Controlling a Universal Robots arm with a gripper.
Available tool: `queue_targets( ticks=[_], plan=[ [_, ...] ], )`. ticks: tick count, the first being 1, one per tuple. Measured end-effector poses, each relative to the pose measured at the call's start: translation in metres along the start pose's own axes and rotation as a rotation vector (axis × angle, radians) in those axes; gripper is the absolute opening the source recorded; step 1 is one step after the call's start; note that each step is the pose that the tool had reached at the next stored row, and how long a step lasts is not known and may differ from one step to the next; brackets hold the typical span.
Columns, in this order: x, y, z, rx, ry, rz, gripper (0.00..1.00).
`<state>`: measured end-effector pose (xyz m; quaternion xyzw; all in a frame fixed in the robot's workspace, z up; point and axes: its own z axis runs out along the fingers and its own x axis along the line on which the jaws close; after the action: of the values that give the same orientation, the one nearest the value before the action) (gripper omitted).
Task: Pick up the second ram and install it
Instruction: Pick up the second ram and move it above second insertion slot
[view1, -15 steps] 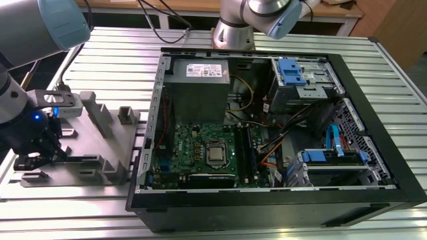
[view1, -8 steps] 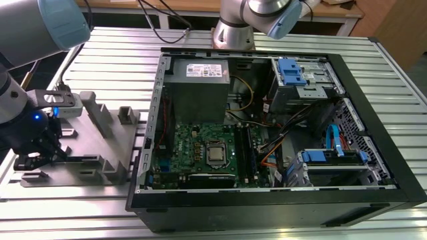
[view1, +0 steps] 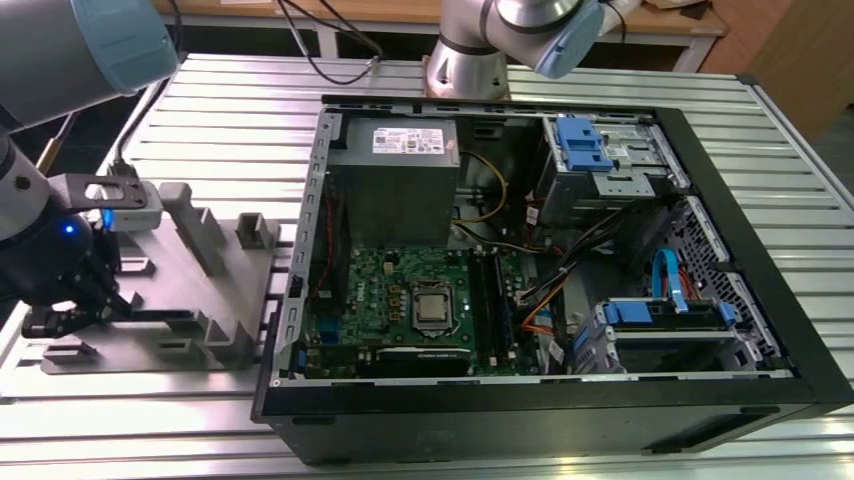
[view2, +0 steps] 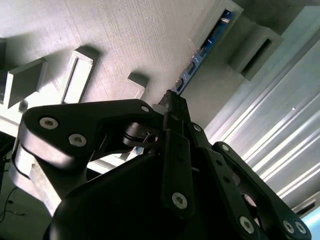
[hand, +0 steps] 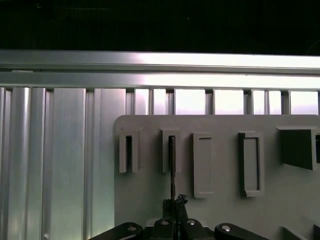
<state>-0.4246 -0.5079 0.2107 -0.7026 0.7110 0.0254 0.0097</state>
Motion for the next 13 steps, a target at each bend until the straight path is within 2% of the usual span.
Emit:
queue_targets(
  ticks=[13],
  plan=[
    [-0.0018,0.0008,-0.0364,0.0000,-0.0010,0.000,0.08]
  ],
)
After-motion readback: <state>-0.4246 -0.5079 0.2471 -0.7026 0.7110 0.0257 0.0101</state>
